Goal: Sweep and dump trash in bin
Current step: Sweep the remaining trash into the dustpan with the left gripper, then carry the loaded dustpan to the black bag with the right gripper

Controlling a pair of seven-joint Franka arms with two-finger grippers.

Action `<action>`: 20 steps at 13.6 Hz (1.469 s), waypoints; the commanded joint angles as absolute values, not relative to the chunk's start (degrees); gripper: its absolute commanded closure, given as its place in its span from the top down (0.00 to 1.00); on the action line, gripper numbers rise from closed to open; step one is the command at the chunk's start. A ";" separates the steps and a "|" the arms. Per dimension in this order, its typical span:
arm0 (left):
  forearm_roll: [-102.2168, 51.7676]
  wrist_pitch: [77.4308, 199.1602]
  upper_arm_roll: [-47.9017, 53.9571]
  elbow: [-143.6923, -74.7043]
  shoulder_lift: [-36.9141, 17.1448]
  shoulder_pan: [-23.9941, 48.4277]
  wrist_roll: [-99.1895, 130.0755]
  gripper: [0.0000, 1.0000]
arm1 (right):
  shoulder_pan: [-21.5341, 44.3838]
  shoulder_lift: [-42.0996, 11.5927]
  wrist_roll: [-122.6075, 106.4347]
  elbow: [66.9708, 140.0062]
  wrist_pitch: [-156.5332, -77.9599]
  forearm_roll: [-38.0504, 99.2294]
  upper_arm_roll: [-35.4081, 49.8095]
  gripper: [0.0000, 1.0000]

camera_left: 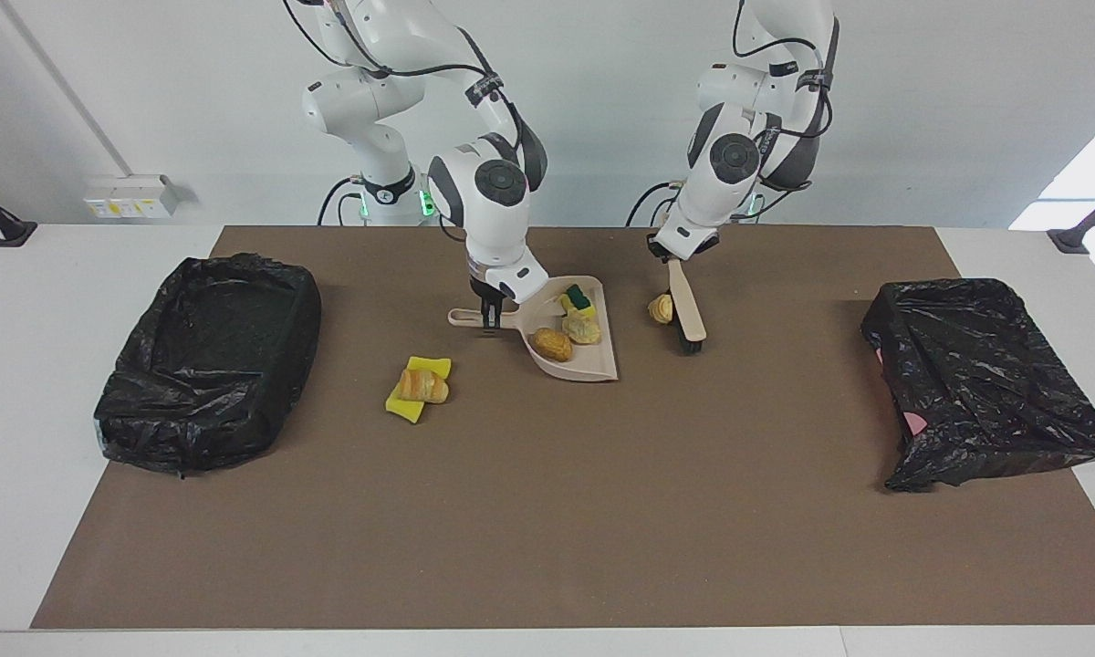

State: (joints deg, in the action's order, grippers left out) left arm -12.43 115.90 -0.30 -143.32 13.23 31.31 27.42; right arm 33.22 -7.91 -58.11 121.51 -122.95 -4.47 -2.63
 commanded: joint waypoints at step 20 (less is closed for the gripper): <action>-16.54 114.80 -0.97 -135.17 12.48 31.73 35.24 0.00 | 29.62 -7.83 -60.12 121.29 -122.96 -5.45 -2.20 0.00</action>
State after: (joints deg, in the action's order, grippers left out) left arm -19.88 118.10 -1.46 -135.93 12.05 33.08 33.11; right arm 31.60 -8.05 -58.27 121.45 -122.94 -4.47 -2.61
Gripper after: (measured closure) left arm 0.736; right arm 0.683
